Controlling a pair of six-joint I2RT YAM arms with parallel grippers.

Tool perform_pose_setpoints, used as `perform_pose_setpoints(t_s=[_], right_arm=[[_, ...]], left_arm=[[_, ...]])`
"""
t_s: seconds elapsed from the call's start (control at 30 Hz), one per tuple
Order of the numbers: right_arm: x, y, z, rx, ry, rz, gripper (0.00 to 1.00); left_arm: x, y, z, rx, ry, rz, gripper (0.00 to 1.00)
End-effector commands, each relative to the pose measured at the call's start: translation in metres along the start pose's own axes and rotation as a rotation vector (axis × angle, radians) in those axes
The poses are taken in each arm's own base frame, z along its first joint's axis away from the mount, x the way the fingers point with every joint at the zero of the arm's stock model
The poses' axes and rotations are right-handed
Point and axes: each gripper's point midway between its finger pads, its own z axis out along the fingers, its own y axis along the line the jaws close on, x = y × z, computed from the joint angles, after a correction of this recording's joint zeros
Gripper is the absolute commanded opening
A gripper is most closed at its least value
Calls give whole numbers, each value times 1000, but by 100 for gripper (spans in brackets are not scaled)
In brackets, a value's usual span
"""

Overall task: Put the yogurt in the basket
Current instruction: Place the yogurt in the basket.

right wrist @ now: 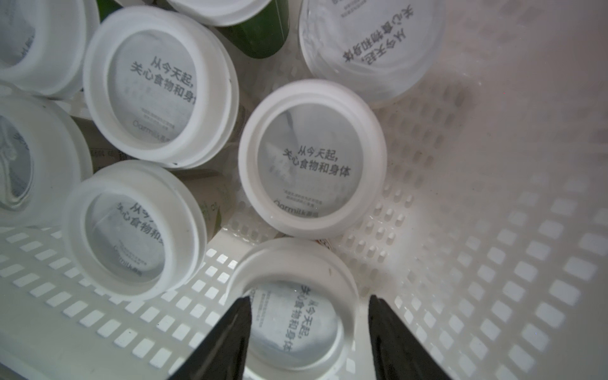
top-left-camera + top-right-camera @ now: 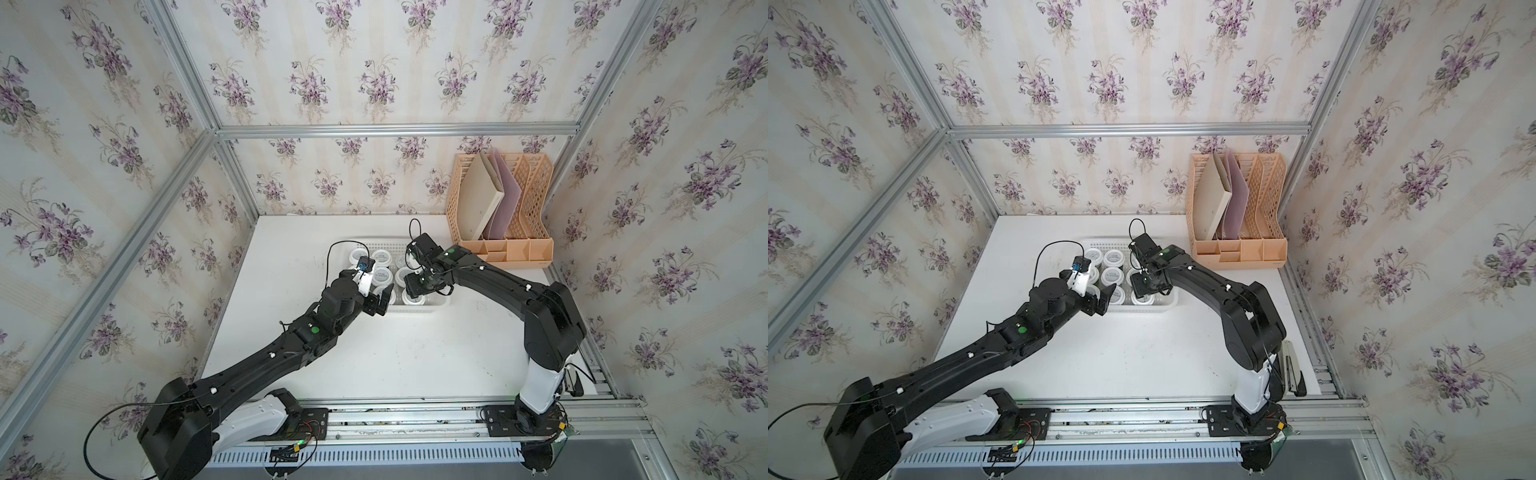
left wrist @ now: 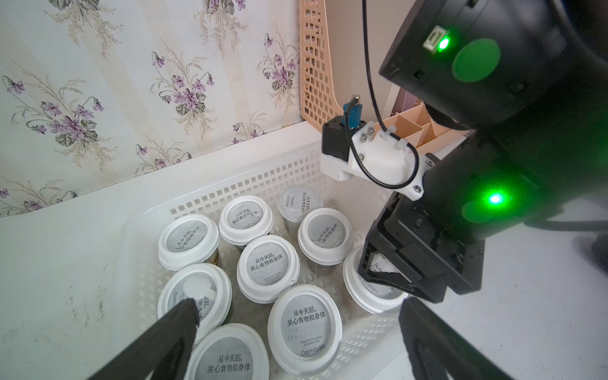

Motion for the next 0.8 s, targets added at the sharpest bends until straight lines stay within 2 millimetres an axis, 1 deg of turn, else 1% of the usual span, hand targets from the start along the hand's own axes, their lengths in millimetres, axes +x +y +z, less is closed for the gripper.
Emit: perform_pose_setpoints(t_s=[0.0,0.17,0.33,0.47,0.57,0.67,0.77], right_arm=[[-4,5,1,-13,-8,-2,62],[-6,10,4,-32,-10,-7,62],[-5,11,7,-35,-7,-7,62],[-5,11,6,-34,-16,-6,61],[-6,9,-1,-26,-38,-4,62],[-11,7,-12,-16,-75,-1,63],[-19,6,-28,-14,-133,1,67]], left_arm=[[-3,0,0,0,-5,3,99],[-4,0,0,0,-4,3,99],[-4,1,0,-1,-5,2,99],[-3,0,-1,-1,-4,3,99],[-3,0,-1,0,-6,2,99],[-3,0,-1,-1,-6,3,99],[-4,0,-1,-1,-8,2,99]])
